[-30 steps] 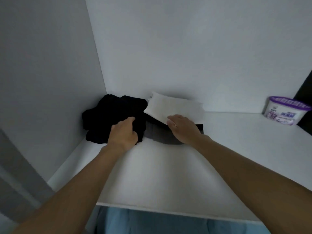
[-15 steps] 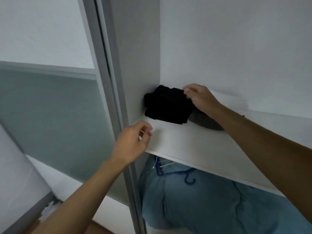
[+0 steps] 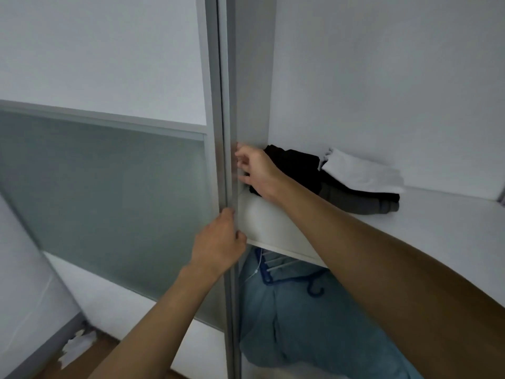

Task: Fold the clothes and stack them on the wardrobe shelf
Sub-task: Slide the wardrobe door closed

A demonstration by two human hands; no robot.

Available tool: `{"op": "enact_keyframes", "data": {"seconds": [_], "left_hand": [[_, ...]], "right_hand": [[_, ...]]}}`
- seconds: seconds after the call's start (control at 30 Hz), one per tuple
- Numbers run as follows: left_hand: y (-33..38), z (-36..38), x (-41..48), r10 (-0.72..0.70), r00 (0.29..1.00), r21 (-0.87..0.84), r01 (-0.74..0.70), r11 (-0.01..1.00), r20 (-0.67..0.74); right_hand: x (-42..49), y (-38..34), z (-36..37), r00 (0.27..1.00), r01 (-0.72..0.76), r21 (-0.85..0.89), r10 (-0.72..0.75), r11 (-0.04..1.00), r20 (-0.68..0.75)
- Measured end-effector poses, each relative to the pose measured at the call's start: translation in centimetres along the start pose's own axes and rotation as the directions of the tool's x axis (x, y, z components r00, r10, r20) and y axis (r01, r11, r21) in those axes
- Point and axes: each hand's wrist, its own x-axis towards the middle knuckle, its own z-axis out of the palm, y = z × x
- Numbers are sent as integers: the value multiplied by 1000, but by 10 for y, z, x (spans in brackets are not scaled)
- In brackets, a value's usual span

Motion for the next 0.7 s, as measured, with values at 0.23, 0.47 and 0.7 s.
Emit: {"op": "enact_keyframes", "data": {"seconds": [0.23,0.47,0.7], "left_hand": [[2,4,1,-39,998,16,40,999,-46],[29,17,11,-61,996,116,68,991,-64],[69,27,9,-45,997,165,54,985,-55]], "right_hand": [[-5,11,10,998,9,51,-6,999,-59],[-21,9,-10,1000,26,-30,-26,999,-10],[-47,8,-60,999,-12,-58,9,998,-40]]}}
